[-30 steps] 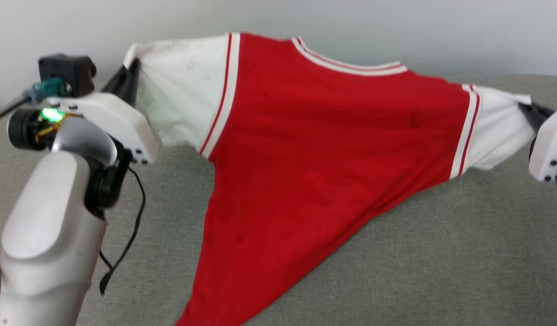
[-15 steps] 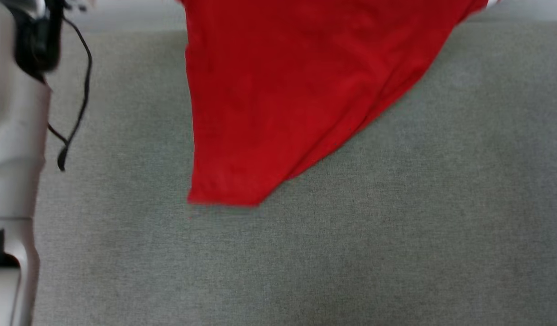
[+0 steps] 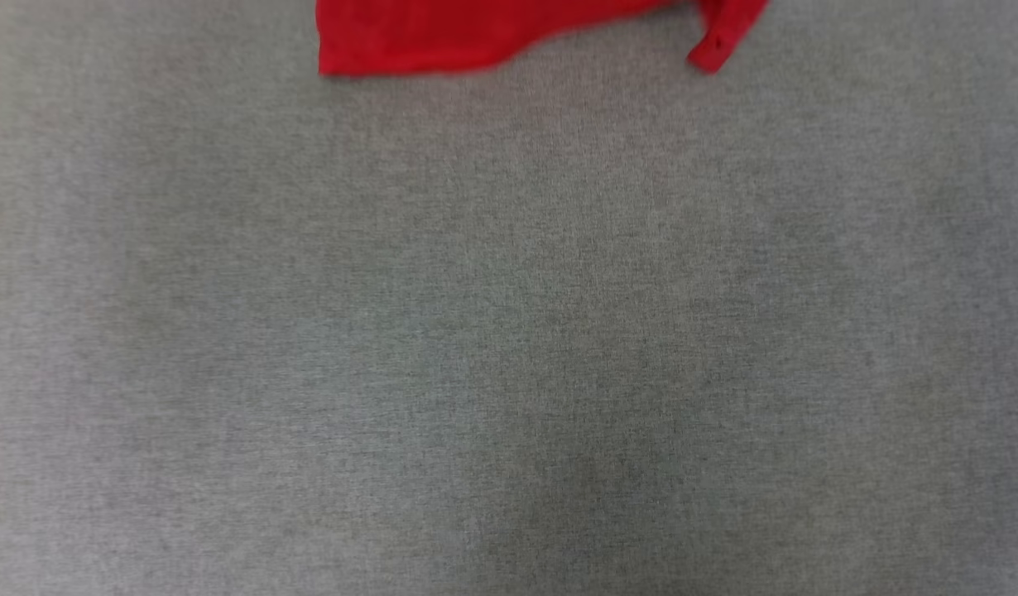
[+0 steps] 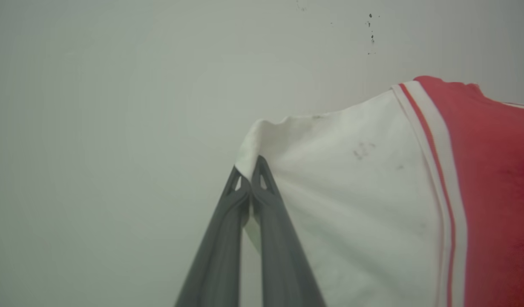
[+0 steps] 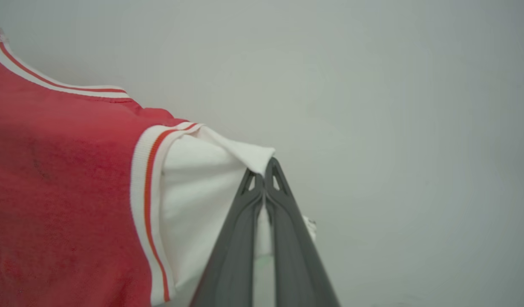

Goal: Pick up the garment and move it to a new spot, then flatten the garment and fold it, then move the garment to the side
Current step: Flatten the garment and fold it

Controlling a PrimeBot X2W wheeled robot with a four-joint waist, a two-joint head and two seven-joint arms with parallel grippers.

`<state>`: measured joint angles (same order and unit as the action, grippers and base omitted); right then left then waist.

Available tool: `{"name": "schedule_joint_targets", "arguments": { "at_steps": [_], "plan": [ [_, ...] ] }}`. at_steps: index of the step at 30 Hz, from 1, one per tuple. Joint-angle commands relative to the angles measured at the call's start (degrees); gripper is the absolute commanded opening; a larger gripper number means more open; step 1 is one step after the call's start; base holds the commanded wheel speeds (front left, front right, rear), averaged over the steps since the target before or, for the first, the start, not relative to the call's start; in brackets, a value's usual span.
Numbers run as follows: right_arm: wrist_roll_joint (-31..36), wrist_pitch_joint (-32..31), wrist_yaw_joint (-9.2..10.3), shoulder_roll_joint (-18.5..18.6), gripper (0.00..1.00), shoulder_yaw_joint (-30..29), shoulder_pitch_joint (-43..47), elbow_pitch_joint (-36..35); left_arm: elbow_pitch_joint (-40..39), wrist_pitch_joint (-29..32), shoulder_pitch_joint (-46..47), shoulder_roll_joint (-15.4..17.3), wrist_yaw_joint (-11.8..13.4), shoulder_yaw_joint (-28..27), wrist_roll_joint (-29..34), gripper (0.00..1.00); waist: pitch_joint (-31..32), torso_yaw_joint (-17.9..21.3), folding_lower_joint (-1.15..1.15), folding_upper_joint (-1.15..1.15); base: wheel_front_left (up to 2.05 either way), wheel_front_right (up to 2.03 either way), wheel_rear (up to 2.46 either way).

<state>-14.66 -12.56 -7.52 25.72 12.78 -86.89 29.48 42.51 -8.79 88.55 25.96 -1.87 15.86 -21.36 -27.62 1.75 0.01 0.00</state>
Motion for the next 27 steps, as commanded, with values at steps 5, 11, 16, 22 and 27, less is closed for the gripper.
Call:
{"name": "schedule_joint_targets", "arguments": {
  "at_steps": [5, 11, 16, 22, 27],
  "plan": [
    [-0.4, 2.9, 0.05, 0.3, 0.0, 2.4, -5.0, 2.7, 2.1, -1.6, 4.0, -0.5, -0.5, 0.2, 0.0, 0.0, -3.7, 0.6, -0.01, 0.0, 0.0, 0.0, 0.0],
    [-1.3, 4.8, 0.05, -1.0, 0.0, 5.3, -6.0, 6.7, 5.6, -3.0, 4.9, -1.6, -1.2, 0.7, -0.5, 0.0, -6.4, 0.7, -0.01, 0.0, 0.0, 0.0, 0.0],
    [-2.8, 6.5, 0.05, -3.1, 0.0, 6.9, -5.0, 11.4, 9.4, -4.2, 3.3, -2.9, -1.9, 1.2, -1.1, 0.0, -7.8, 0.5, -0.01, 0.0, 0.0, 0.0, 0.0],
    [-5.1, 9.1, 0.06, -5.1, 0.0, 8.6, -1.5, 17.0, 13.2, -5.9, -0.4, -4.4, -2.9, 0.3, -2.9, 0.0, -6.8, 0.3, -0.01, 0.0, 0.0, 0.0, 0.0],
    [-8.9, 11.6, 0.05, -4.6, 0.0, 10.8, 5.7, 17.9, 12.9, -6.4, -7.6, -4.7, -3.9, -1.1, -4.7, 0.0, -3.4, 0.0, -0.01, 0.0, 0.0, 0.0, 0.0]
  ]
}}
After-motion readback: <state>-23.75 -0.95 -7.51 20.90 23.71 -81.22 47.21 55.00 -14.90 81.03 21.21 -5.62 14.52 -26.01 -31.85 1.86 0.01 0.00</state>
